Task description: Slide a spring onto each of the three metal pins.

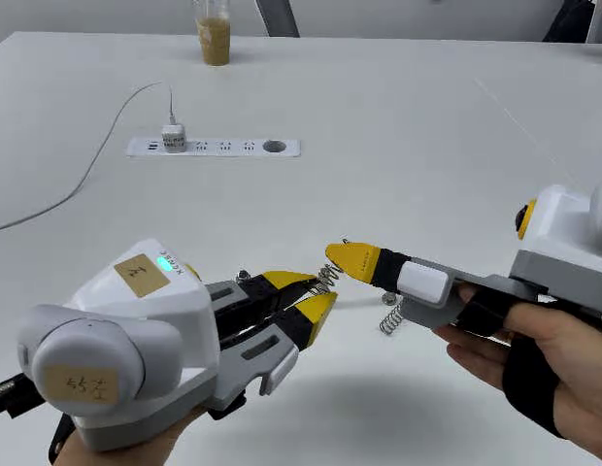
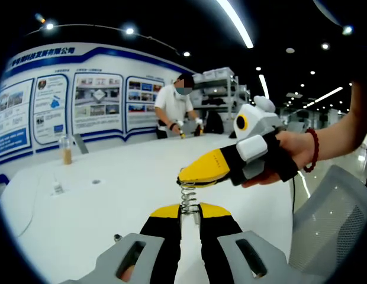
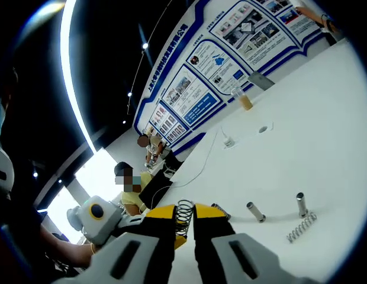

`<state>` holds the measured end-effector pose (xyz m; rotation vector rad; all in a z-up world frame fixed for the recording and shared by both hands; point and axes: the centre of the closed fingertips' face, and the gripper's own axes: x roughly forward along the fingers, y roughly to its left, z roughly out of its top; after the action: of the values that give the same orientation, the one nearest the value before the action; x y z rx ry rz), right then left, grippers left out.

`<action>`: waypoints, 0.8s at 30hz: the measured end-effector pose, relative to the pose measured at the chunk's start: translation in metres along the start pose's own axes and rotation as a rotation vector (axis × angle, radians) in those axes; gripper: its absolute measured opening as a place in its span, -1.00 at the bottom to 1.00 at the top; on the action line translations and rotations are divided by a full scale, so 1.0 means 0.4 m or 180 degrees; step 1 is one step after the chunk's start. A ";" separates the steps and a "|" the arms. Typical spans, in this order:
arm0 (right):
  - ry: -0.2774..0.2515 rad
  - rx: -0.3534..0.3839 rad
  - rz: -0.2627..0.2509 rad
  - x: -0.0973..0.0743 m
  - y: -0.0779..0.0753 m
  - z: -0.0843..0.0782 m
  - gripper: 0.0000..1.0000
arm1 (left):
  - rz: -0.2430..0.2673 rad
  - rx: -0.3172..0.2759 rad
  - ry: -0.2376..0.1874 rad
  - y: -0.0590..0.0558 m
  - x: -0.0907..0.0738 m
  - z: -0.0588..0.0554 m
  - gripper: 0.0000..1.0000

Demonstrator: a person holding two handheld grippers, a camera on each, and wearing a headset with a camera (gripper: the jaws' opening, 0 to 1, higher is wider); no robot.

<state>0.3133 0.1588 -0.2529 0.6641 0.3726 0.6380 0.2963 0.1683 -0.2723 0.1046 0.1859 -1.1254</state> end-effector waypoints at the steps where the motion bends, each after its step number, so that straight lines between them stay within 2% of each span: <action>1: 0.0023 -0.0062 -0.0009 0.000 -0.001 -0.003 -0.77 | 0.0003 0.0007 0.0018 0.000 -0.001 -0.003 -0.79; 7: 0.0067 -0.0237 -0.0006 0.004 0.006 -0.011 -0.78 | 0.0013 -0.0013 0.0099 0.000 -0.001 -0.015 -0.78; 12: 0.0101 -0.0460 -0.0084 0.009 0.000 -0.010 -0.78 | 0.0038 0.0009 0.0165 0.005 -0.002 -0.022 -0.77; 17: 0.0147 -0.0708 -0.0190 0.010 -0.015 -0.006 -0.78 | 0.0037 0.0064 0.0285 0.006 -0.008 -0.043 -0.72; 21: 0.0181 -0.0779 -0.0196 0.013 -0.019 -0.006 -0.78 | 0.0036 0.0083 0.0354 0.006 -0.012 -0.056 -0.66; 24: 0.0206 -0.0961 -0.0252 0.016 -0.031 -0.002 -0.78 | 0.0050 0.0102 0.0443 0.008 -0.018 -0.073 -0.63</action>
<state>0.3227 0.1559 -0.2626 0.3399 0.3519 0.6256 0.2936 0.1812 -0.2995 0.2130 0.2906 -1.1061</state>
